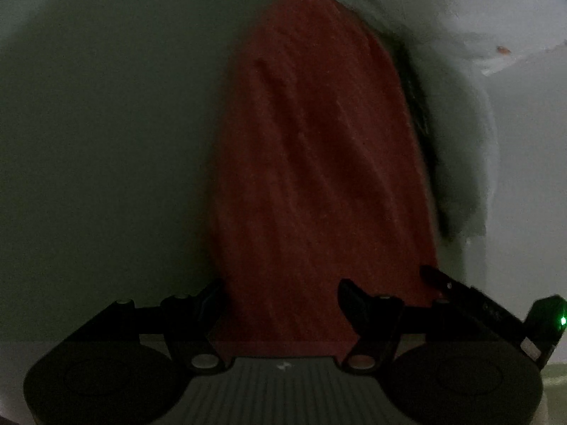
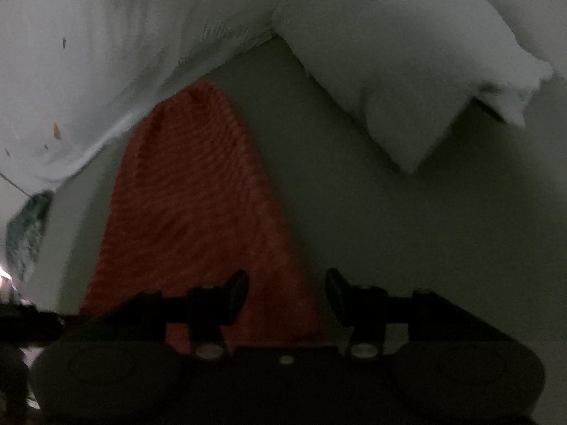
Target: Fold clothes
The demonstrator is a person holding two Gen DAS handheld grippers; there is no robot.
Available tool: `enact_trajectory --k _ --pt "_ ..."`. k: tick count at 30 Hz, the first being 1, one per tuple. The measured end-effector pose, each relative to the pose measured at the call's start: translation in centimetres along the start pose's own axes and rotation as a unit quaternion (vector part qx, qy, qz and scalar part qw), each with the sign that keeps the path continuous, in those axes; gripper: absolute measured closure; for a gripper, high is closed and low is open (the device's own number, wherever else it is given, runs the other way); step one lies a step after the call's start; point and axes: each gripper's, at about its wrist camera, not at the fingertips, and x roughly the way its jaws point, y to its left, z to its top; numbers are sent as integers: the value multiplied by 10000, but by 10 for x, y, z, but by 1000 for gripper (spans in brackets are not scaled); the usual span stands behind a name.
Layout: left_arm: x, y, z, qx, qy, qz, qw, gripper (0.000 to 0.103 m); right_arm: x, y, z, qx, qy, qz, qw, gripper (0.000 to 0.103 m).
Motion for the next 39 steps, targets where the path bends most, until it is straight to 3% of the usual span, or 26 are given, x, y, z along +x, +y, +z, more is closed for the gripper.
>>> enact_trajectory --k 3,7,8,9,10,16,21,24,25,27,28,32,36,38,39 --pt "7 -3 -9 -135 56 -198 9997 52 -1 -6 -4 294 -114 215 9993 53" --pt "20 4 -14 -587 284 -446 9969 91 1 2 -4 189 -109 279 9994 61" --pt "21 7 -14 -738 281 -456 9958 91 2 6 -3 12 -57 234 9997 66" --pt "22 10 -14 -890 279 -466 9946 92 4 9 -3 -137 32 199 9997 85" --pt "22 15 -14 -1094 241 -499 9925 94 7 12 -2 -256 121 204 9994 95" --pt "1 39 -23 -1839 -8 -644 9808 98 10 15 -4 -295 412 633 9967 101" --pt "-28 34 -42 -1549 -80 -639 9858 98 -27 13 -15 -272 404 1039 9934 101" --pt "-28 28 -54 -1251 19 -416 9913 95 -27 9 -24 -293 557 939 9936 101" --pt "-23 26 -56 -1171 53 -275 9927 90 -23 7 -26 -268 608 853 9941 101" --pt "-19 23 -57 -1028 23 74 9947 89 -19 2 -29 -223 683 679 9951 99" --pt "-20 23 -57 -1024 1 62 9947 87 -16 0 -30 -168 710 619 9954 98" --pt "-26 14 -52 -877 -220 240 9956 53 -19 -8 -31 30 734 481 9961 80" --pt "-17 8 -56 -608 -232 488 9967 44 -15 -8 -33 219 736 630 9951 80" --pt "-20 12 -57 -676 -226 387 9967 27 -12 -9 -34 343 751 736 9939 80" --pt "-21 14 -58 -715 -225 332 9966 26 -10 -8 -35 422 782 819 9927 80"
